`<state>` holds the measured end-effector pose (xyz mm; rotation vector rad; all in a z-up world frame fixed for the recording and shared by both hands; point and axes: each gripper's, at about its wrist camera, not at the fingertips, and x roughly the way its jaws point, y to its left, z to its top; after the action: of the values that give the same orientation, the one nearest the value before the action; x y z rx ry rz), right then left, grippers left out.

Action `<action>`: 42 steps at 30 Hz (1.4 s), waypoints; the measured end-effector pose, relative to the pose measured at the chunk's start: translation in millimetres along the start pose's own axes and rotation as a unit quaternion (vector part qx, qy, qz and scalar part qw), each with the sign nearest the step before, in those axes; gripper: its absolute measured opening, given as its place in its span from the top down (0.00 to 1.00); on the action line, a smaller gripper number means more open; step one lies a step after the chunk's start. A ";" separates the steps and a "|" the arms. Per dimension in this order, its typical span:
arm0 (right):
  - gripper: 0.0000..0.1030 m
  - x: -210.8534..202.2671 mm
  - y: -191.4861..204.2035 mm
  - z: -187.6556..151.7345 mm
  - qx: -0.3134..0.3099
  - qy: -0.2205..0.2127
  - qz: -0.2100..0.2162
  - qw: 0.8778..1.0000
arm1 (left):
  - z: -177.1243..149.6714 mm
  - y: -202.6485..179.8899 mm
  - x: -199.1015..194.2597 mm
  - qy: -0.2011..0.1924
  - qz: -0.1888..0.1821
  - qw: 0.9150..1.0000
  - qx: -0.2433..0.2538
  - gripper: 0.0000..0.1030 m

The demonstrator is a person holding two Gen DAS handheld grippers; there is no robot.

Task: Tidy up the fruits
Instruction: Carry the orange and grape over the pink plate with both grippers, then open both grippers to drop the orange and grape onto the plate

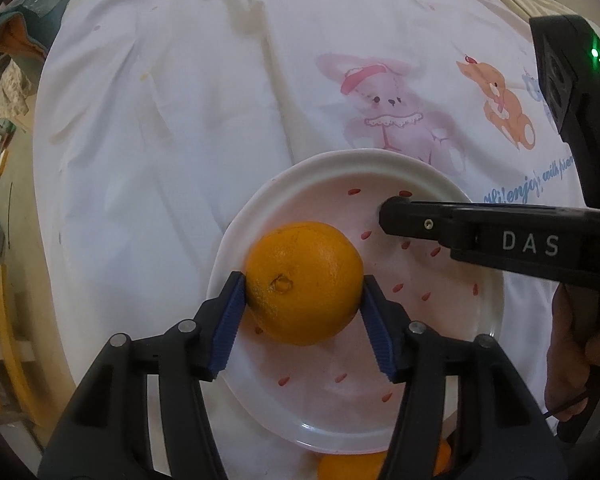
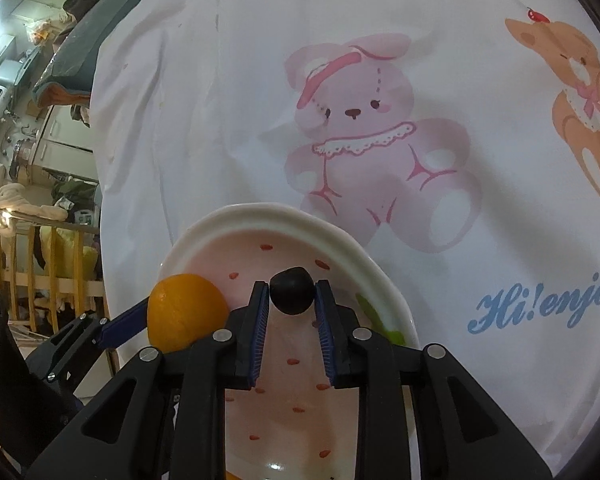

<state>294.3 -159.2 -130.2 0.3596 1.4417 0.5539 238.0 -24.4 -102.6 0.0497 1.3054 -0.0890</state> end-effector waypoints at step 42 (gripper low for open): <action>0.38 -120.5 19.0 -64.7 -0.017 -0.084 -0.002 0.996 | -23.9 9.2 -77.5 -0.077 -0.004 0.996 -0.044 0.17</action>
<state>223.1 -217.1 -27.0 0.3683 1.2699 0.5313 195.8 -10.3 -34.2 -0.0376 1.1549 -0.0409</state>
